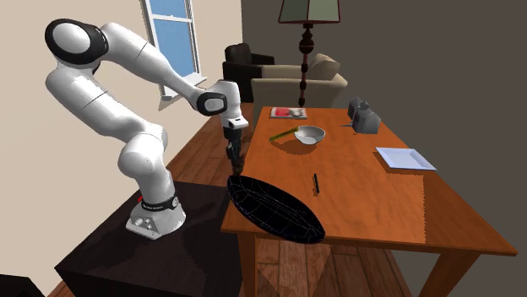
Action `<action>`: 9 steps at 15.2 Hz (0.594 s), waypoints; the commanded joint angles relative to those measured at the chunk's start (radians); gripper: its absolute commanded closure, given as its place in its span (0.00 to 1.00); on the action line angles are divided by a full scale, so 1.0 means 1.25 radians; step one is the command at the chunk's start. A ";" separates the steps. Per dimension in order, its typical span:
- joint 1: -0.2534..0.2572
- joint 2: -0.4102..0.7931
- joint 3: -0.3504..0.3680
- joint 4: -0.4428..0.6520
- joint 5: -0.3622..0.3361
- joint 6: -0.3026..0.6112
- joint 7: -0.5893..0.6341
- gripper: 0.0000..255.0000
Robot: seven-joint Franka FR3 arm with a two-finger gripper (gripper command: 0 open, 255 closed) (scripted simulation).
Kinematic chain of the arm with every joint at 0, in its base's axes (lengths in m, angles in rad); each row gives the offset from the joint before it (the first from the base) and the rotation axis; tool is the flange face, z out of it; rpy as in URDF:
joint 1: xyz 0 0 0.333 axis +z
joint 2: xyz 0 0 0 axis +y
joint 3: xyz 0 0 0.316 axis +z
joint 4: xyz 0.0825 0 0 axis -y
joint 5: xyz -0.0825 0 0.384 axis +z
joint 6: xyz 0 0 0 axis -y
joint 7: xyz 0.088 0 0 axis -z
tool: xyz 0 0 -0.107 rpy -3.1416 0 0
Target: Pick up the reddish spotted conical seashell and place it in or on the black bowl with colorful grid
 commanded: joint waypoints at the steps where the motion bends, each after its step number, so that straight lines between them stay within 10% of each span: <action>1: 0.004 -0.022 -0.011 0.011 -0.001 -0.033 -0.006 1.00; 9: 0.009 -0.087 -0.046 0.062 -0.012 -0.147 -0.020 1.00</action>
